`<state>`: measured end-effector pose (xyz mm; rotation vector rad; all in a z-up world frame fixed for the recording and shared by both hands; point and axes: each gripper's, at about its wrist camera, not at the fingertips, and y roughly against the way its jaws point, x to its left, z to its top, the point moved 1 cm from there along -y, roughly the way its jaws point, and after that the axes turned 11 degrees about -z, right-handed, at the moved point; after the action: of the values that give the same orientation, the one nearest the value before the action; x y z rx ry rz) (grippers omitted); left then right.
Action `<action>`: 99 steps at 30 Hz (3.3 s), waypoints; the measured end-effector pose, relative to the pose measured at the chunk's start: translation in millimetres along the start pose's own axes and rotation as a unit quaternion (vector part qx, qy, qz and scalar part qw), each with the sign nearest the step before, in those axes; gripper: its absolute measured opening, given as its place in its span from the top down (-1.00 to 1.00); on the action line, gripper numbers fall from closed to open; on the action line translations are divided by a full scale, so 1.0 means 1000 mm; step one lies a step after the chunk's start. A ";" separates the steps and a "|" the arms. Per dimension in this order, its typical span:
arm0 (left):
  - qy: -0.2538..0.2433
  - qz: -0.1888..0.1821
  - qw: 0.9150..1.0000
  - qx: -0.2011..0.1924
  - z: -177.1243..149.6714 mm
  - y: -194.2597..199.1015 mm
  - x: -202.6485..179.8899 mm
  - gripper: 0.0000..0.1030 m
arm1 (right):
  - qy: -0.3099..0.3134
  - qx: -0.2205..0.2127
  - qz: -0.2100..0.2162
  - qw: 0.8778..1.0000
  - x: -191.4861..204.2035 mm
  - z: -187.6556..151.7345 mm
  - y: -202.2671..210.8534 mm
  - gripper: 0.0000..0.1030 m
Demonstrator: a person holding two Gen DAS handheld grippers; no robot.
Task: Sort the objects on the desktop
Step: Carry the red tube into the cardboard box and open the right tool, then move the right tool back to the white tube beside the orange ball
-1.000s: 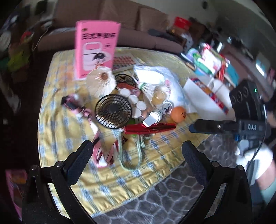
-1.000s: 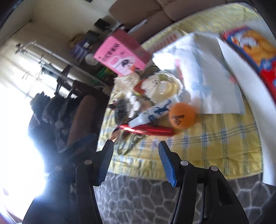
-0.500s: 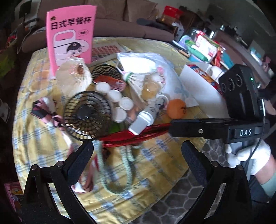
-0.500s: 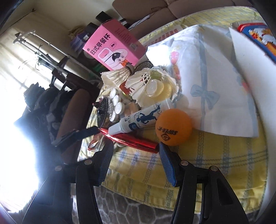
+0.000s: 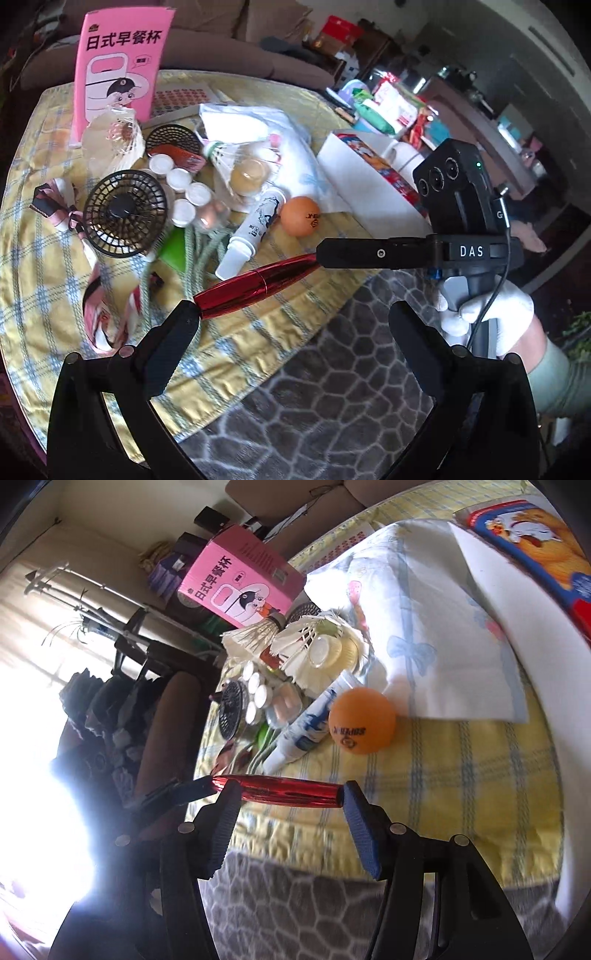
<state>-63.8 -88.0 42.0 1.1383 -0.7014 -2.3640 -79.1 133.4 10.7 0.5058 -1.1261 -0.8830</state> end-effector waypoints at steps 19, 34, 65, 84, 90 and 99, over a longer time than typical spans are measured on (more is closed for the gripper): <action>-0.062 -0.042 0.996 -0.047 0.052 -0.012 -0.122 -0.98 | 0.026 -0.106 -0.026 0.994 -0.010 0.008 0.147 -0.19; -0.080 -0.053 0.995 0.035 0.058 -0.140 -0.200 -0.98 | -0.042 -0.123 -0.063 0.989 -0.133 -0.008 0.210 -0.21; -0.004 0.088 0.994 -0.058 0.028 0.028 -0.074 -0.99 | 0.093 -0.133 -0.029 0.986 -0.001 0.007 0.179 -0.20; 0.016 0.053 0.998 -0.028 0.009 -0.014 -0.013 -0.92 | 0.140 -0.027 -0.097 0.985 0.038 0.059 -0.005 -0.20; 0.051 -0.005 0.998 -0.042 0.005 -0.013 -0.003 -0.91 | 0.140 -0.015 -0.092 0.986 0.029 0.064 -0.021 -0.20; 0.077 -0.004 0.997 -0.030 0.010 -0.036 0.011 -0.91 | 0.136 0.006 -0.086 0.987 0.020 0.066 -0.038 -0.19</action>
<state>-83.6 -63.4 18.5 1.2837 -0.5688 -2.2586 -149.7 100.5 18.1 0.7180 -0.8482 -0.9258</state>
